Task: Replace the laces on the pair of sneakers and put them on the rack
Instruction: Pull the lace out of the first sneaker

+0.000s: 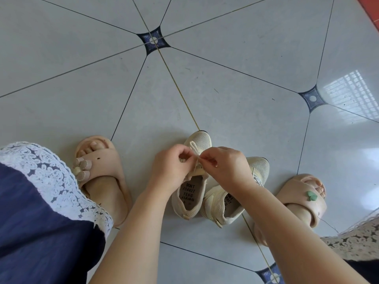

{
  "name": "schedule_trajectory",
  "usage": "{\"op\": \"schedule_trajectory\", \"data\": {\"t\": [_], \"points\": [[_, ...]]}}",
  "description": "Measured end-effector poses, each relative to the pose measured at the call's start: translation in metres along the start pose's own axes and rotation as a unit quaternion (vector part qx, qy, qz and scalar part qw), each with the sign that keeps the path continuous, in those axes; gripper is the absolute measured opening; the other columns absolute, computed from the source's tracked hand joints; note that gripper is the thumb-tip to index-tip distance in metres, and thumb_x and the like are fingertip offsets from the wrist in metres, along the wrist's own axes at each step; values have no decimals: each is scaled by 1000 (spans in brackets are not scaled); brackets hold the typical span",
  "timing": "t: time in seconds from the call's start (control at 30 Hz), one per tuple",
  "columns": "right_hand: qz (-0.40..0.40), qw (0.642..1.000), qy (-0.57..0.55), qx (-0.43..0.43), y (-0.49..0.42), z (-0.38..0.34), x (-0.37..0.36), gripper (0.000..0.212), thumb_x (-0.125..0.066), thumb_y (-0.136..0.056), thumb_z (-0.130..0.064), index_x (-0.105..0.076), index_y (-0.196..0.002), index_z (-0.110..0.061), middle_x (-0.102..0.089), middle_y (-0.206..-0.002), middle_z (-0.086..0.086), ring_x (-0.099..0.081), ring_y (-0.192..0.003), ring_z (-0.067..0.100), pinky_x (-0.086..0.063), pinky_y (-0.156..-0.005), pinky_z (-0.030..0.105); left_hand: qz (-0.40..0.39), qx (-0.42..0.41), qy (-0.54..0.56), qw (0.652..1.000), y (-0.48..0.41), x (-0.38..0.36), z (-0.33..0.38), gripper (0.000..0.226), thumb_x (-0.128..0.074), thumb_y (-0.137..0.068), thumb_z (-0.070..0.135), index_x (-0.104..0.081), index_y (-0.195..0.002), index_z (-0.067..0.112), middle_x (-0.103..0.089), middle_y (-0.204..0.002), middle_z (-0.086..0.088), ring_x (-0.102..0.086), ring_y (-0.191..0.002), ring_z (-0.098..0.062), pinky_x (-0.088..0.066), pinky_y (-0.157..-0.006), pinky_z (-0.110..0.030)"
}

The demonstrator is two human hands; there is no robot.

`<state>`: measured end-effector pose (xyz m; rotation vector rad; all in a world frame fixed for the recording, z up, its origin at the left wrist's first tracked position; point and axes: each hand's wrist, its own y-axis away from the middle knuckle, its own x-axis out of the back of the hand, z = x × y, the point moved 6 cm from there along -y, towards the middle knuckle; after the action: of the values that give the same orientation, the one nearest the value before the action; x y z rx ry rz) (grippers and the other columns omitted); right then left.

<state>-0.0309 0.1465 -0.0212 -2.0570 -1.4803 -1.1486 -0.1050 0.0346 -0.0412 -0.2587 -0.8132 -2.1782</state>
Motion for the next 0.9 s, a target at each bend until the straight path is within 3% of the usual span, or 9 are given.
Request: {"op": "schedule_trajectory", "data": {"t": [0.1,0.23,0.33,0.43,0.53,0.63,0.67,0.8,0.9], "points": [[28,996,43,68,-1,-12,7,5,-69,-75,-8,-70,-70,-9,-63,-59,2,-58,-54,21,-47,-50,26,8,-100,-179,979,-4,3,19,2,-66,-80,26,-67,-79,26,-67,-80,6,-56,-81,-9,-42,-66,-24],[24,990,77,118,-3,-19,7,9,-64,-74,-6,-67,-66,-9,-59,-55,2,-56,-52,22,-47,-48,26,-12,-122,-252,960,-8,-3,21,14,-61,-81,26,-70,-91,23,-65,-87,-3,-54,-88,-21,-40,-69,-30],[40,988,77,125,0,-20,5,8,-67,-72,-6,-66,-65,-10,-58,-55,2,-55,-52,21,-45,-48,23,-10,-67,-195,978,-7,-4,10,11,-60,-79,31,-68,-85,28,-65,-82,2,-57,-78,-17,-38,-63,-25],[80,992,38,86,3,-16,5,9,-67,-72,-6,-64,-64,-10,-55,-55,0,-52,-51,18,-45,-46,27,7,11,-61,998,-6,-3,-3,16,-63,-76,28,-64,-60,26,-64,-58,6,-55,-53,-3,-41,-50,-16],[82,994,-60,-37,8,-2,-2,14,-67,-75,-10,-63,-63,-16,-55,-53,-4,-49,-52,11,-43,-51,26,26,104,71,992,-1,-2,-15,22,-65,-74,19,-68,-54,30,-63,-50,12,-51,-44,2,-39,-45,-11],[32,950,-252,-183,13,15,-16,20,-63,-79,-15,-64,-63,-27,-57,-51,-11,-49,-50,2,-40,-53,15,34,167,186,968,4,-6,-22,27,-62,-75,8,-69,-53,22,-61,-47,13,-52,-43,5,-39,-39,-10],[24,945,-262,-194,13,17,-17,21,-63,-80,-15,-64,-65,-29,-58,-52,-13,-51,-51,0,-40,-54,12,28,174,211,961,5,-7,-22,26,-62,-76,6,-68,-54,20,-61,-47,12,-53,-42,5,-39,-38,-9],[-33,989,-112,-87,0,8,-8,8,-65,-82,-14,-69,-86,-20,-60,-70,-15,-54,-62,-5,-42,-63,8,0,137,169,976,3,-4,-16,22,-63,-79,8,-66,-63,21,-62,-47,13,-55,-43,6,-37,-38,-6],[-48,998,-35,-24,-1,1,-7,10,-65,-83,-16,-70,-92,-16,-64,-81,-4,-57,-70,5,-48,-68,23,-22,77,57,995,-1,-2,-9,17,-66,-78,19,-64,-62,25,-64,-51,8,-56,-46,6,-37,-40,-5]]}}
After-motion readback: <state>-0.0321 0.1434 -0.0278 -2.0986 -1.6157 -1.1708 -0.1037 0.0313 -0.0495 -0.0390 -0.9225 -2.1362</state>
